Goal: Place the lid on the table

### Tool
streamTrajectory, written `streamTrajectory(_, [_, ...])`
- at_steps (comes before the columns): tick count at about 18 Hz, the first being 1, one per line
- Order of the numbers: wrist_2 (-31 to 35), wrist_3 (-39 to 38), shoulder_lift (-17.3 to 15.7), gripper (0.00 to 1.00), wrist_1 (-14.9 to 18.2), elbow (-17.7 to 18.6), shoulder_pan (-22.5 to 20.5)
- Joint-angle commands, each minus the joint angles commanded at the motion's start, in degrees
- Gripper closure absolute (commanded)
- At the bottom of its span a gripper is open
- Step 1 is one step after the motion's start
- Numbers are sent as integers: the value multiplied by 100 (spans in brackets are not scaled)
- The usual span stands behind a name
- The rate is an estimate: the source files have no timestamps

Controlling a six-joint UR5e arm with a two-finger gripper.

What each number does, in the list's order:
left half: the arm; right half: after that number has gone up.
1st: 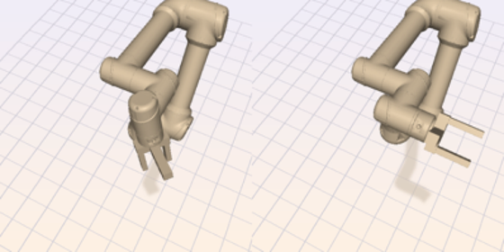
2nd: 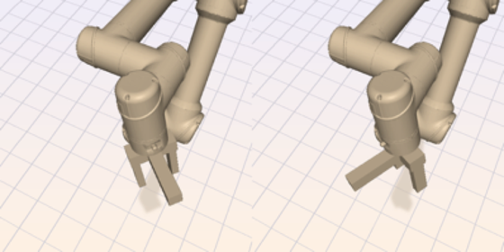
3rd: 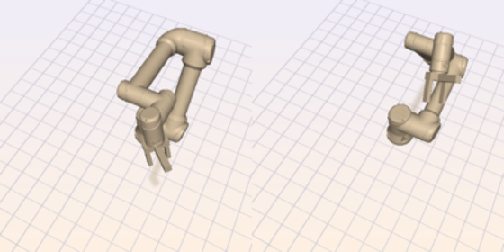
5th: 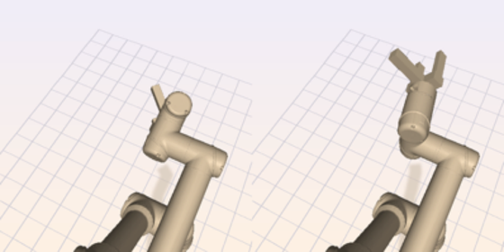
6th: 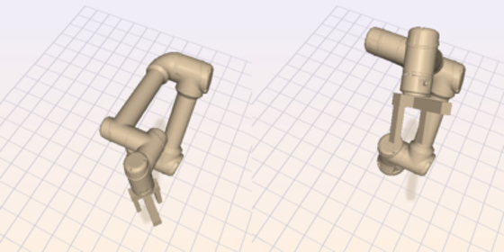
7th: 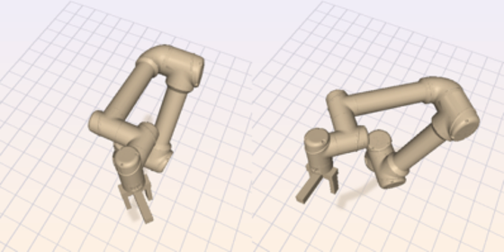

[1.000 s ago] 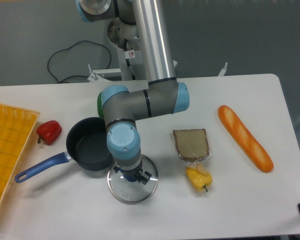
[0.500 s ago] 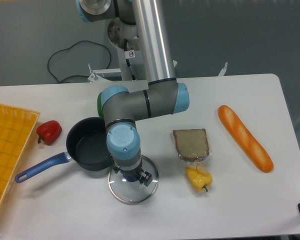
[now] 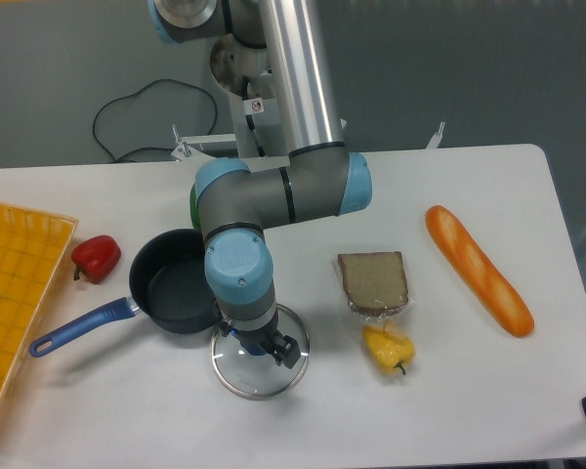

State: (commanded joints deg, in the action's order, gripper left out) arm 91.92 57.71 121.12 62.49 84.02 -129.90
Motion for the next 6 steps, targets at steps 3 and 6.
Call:
streamTrajectory(3, [159, 372, -44, 0, 9, 52, -9])
streamTrajectory(6, [151, 373, -79, 0, 9, 123, -9])
